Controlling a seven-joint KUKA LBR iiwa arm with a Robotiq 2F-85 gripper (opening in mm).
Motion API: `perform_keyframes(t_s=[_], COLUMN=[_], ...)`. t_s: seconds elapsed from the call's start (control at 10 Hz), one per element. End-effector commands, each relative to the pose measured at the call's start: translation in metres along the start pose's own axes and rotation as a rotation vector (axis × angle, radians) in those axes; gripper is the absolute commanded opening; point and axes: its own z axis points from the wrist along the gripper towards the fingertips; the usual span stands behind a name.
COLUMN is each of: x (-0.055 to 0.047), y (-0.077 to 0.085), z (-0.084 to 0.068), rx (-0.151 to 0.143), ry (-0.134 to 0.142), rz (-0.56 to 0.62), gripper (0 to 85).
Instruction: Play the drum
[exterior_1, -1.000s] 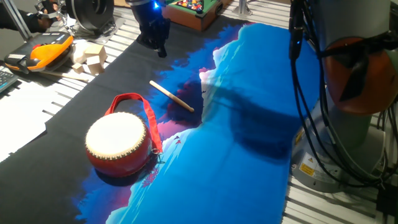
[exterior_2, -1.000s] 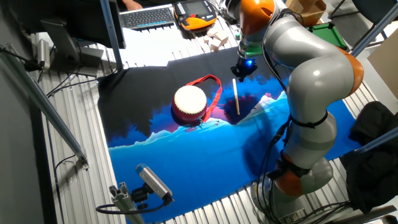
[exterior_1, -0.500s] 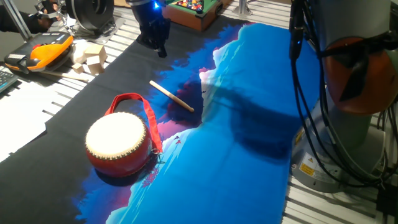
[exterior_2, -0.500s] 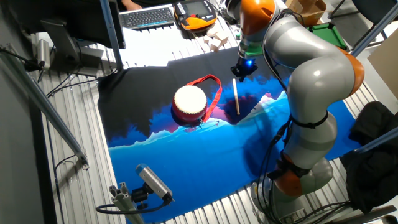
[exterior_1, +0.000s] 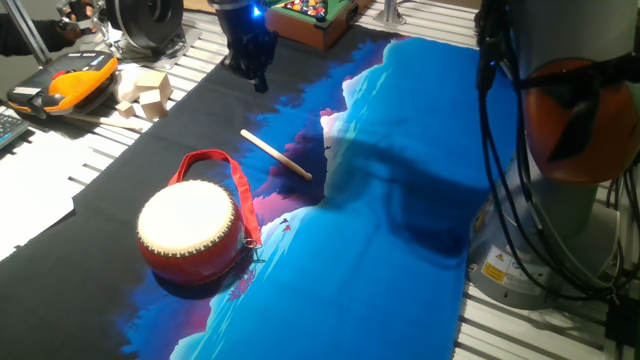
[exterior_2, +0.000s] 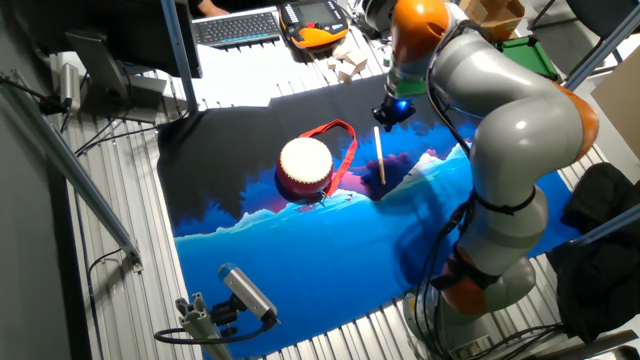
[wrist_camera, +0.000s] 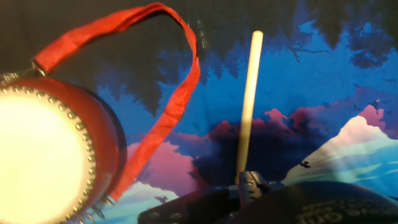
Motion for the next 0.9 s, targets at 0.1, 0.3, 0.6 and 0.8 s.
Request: perform_keyframes(t_s=[0.1,0.3,0.6,0.8], x=[-0.0001,-0.0001,-0.0001,-0.0001], y=[0.0,0.0,0.0,0.0], z=[0.0001,0.0001,0.0001,0.0001], rx=[-0.001,-0.051,0.001,0.017], ry=[-0.028,-0.045,-0.036,0.005], rz=[0.017,0.054,0.08,0.11], gripper=[0.0,0.0,0.0,0.0])
